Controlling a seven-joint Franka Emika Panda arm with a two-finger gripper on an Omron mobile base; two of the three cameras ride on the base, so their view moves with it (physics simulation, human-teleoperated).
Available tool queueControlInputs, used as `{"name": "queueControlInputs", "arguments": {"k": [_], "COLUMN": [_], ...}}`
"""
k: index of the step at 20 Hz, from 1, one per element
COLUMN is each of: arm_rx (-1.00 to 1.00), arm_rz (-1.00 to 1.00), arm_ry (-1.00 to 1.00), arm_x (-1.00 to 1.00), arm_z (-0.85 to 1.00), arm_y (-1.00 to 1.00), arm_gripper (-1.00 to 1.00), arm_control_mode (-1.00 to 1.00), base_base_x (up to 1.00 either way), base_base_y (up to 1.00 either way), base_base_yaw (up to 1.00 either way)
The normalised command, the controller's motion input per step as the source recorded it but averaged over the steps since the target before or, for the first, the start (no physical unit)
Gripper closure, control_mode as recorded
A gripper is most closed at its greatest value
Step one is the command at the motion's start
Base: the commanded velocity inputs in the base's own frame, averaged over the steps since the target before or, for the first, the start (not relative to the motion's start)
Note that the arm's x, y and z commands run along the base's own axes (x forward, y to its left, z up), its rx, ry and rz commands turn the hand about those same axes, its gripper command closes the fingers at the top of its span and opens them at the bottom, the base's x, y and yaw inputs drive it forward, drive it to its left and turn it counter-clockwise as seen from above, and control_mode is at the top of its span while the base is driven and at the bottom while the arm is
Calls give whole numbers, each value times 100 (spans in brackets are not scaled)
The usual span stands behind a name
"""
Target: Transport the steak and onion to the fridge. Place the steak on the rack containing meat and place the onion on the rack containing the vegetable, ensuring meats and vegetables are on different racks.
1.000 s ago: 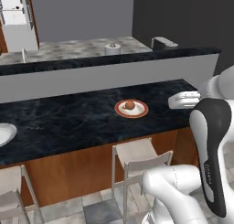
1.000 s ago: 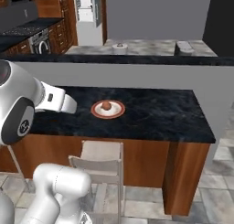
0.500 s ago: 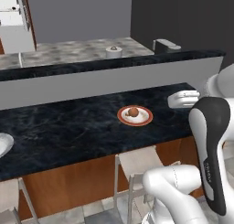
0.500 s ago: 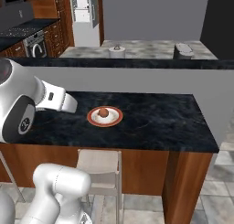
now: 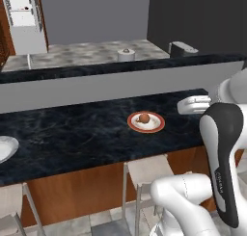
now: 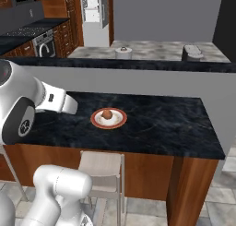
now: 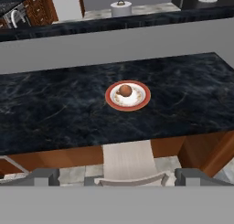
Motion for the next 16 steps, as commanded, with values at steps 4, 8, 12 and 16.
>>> {"name": "queueControlInputs", "arguments": {"k": [4, 8, 12, 16], "arm_rx": [0, -2, -7, -5], "arm_rz": [0, 7, 2, 0], "arm_ry": [0, 15, 45, 35], "arm_x": [0, 50, 100, 100], "arm_z": [0, -36, -64, -53], "arm_y": [0, -1, 0, 0], "arm_gripper": [-100, -100, -100, -100], "arm_control_mode": [100, -100, -100, -100], "base_base_x": [100, 50, 0, 0], "base_base_y": [-4, -3, 0, 0], "base_base_yaw": [24, 9, 0, 0]}}
